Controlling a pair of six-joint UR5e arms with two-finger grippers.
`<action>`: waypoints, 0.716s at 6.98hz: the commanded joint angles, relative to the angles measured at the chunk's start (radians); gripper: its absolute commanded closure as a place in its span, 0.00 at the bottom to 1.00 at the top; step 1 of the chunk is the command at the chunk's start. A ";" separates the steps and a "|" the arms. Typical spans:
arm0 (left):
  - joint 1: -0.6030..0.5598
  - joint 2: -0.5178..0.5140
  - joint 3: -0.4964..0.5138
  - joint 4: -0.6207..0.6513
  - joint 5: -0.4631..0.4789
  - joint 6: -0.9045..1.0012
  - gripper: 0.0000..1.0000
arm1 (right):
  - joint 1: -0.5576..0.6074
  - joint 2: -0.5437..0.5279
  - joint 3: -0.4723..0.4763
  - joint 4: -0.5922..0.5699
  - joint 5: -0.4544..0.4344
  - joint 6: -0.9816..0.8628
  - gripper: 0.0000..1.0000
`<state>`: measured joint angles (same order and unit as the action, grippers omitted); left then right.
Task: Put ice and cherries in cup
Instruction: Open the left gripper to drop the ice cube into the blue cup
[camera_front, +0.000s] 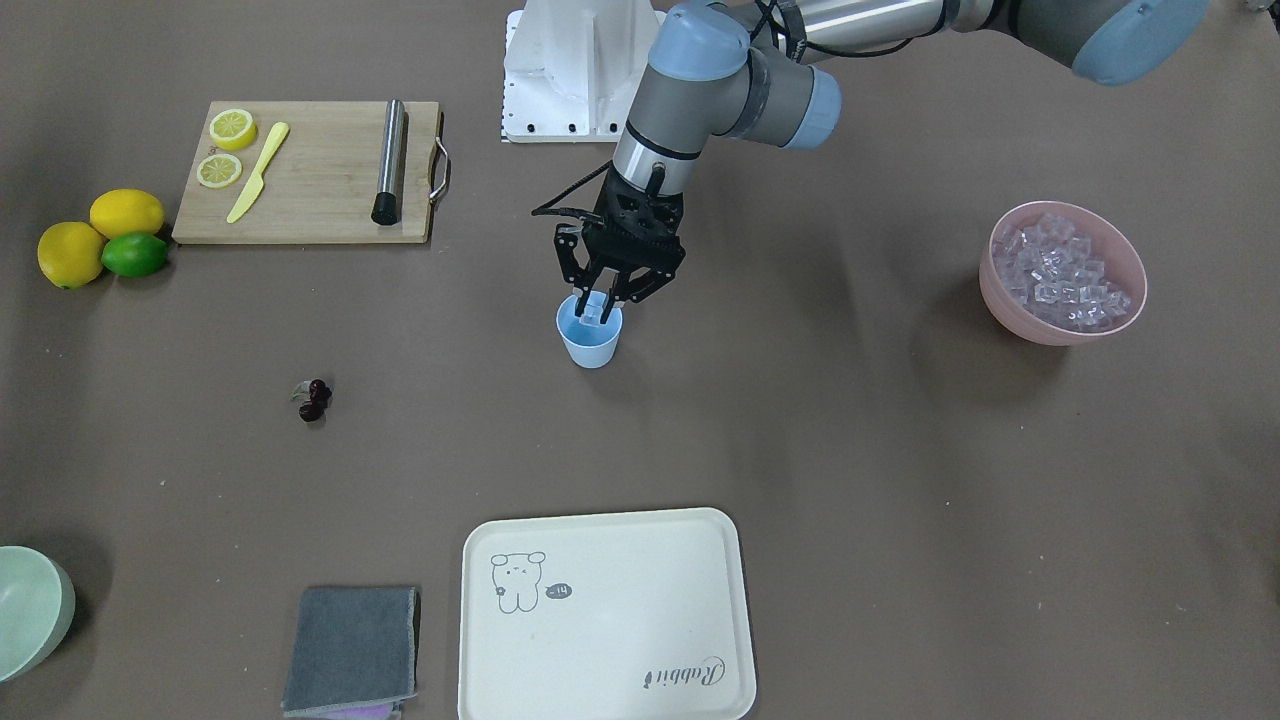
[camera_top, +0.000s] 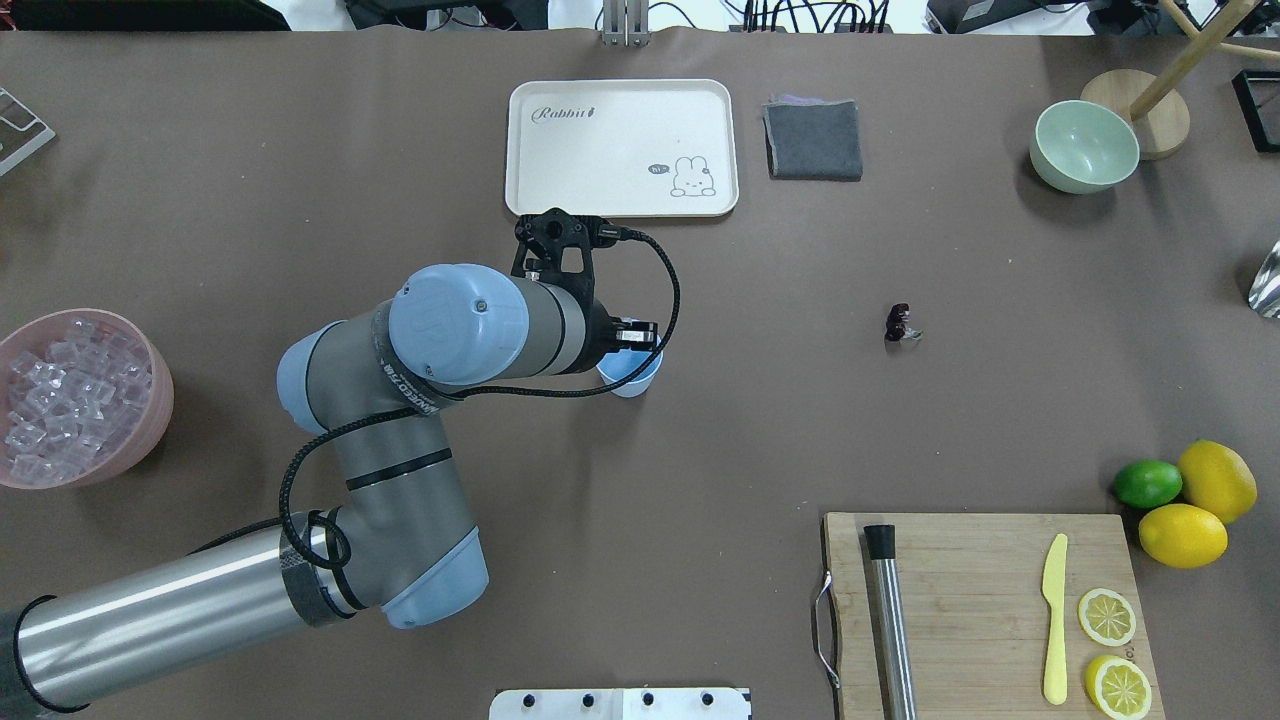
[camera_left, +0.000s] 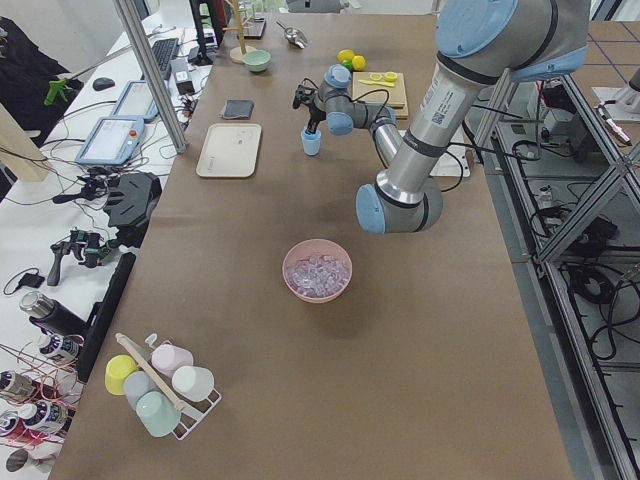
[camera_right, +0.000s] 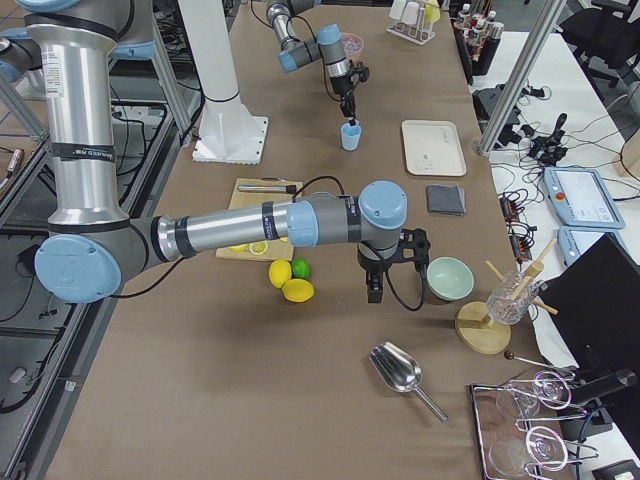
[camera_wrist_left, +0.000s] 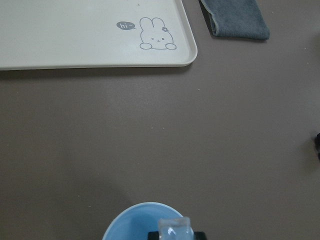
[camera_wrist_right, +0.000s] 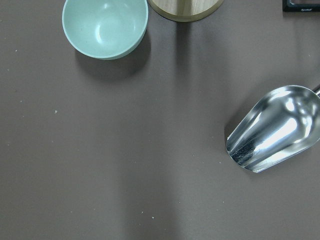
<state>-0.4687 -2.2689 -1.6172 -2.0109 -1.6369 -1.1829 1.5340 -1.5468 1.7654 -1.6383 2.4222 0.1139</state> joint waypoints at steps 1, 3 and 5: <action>-0.001 0.003 -0.007 0.000 -0.001 -0.006 1.00 | 0.000 0.013 -0.001 0.000 0.000 0.003 0.00; 0.005 0.006 -0.013 0.000 0.012 -0.061 0.03 | 0.000 0.030 0.000 0.000 0.000 0.024 0.00; 0.004 0.043 -0.091 0.001 0.038 -0.060 0.02 | 0.000 0.031 0.000 0.000 0.000 0.024 0.00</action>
<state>-0.4635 -2.2459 -1.6578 -2.0108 -1.6099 -1.2414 1.5340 -1.5177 1.7647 -1.6383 2.4222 0.1359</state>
